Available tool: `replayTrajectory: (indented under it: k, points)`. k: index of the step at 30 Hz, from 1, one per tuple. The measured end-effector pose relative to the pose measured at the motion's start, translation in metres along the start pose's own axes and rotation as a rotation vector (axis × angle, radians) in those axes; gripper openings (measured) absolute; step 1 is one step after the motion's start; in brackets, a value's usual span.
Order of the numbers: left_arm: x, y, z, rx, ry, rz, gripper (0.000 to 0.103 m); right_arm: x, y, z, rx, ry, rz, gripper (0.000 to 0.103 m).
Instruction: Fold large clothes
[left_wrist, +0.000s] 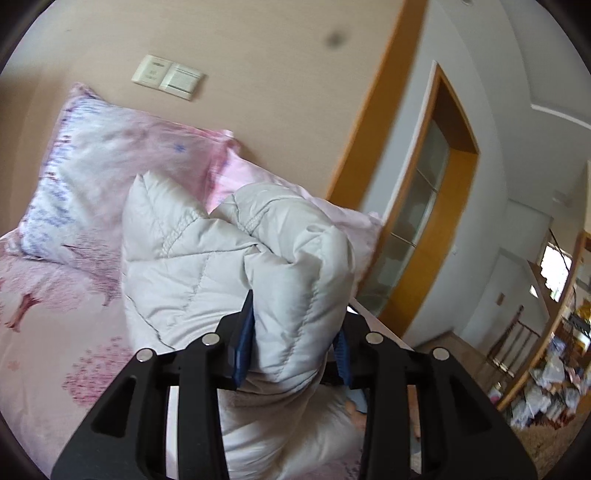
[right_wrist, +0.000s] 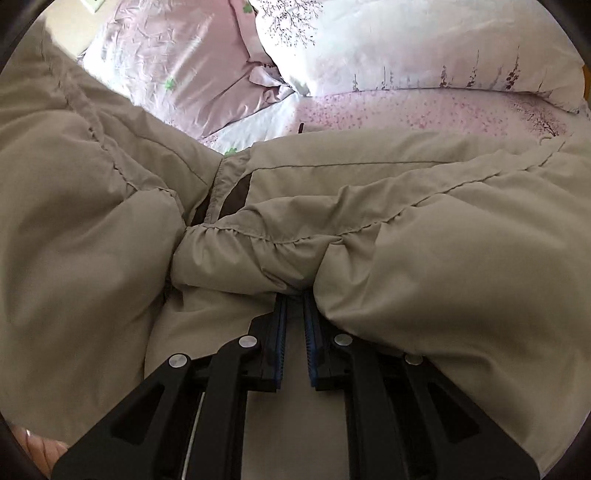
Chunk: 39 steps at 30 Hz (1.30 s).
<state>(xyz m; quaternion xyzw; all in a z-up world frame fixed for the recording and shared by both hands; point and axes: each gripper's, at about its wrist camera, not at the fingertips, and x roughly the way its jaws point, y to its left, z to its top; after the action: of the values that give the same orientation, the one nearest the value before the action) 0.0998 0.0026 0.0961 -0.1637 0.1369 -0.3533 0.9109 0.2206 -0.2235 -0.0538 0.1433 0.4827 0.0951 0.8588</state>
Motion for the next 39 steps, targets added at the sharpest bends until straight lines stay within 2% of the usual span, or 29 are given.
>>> replayTrajectory:
  k: [4, 9, 11, 13, 15, 23, 27, 30, 35, 37, 39]
  points:
    - [0.019, -0.021, -0.009, 0.027, 0.044, -0.061, 0.037, -0.02, -0.005, -0.006, 0.006, -0.036, 0.049, 0.011]
    - [0.03, -0.031, -0.011, 0.041, 0.058, -0.088, 0.037, -0.086, -0.026, -0.026, 0.017, -0.197, 0.102, 0.011]
    - [0.033, -0.033, -0.011, 0.041, 0.061, -0.094, 0.037, -0.108, -0.04, -0.033, 0.043, -0.259, 0.073, 0.012]
    - [0.039, -0.037, -0.01, 0.042, 0.068, -0.106, 0.037, -0.124, -0.055, -0.041, 0.073, -0.307, 0.014, 0.022]
    - [0.048, -0.044, -0.013, 0.054, 0.083, -0.121, 0.037, -0.133, -0.074, -0.047, 0.115, -0.329, -0.026, 0.025]
    - [0.102, -0.086, -0.04, 0.174, 0.216, -0.179, 0.038, -0.145, -0.134, -0.065, 0.286, -0.359, -0.089, 0.025]
    - [0.129, -0.103, -0.064, 0.232, 0.29, -0.201, 0.038, -0.154, -0.144, -0.064, 0.302, -0.396, -0.096, 0.025]
    - [0.14, -0.115, -0.079, 0.294, 0.314, -0.199, 0.04, -0.164, -0.142, -0.062, 0.288, -0.428, -0.097, 0.025]
    - [0.151, -0.127, -0.1, 0.372, 0.341, -0.198, 0.044, -0.181, -0.134, -0.056, 0.245, -0.476, -0.026, 0.037]
    - [0.154, -0.129, -0.107, 0.392, 0.348, -0.203, 0.046, -0.184, -0.129, -0.052, 0.223, -0.481, 0.026, 0.052]
    - [0.157, -0.13, -0.112, 0.405, 0.358, -0.207, 0.047, -0.188, -0.122, -0.047, 0.194, -0.482, 0.094, 0.061]
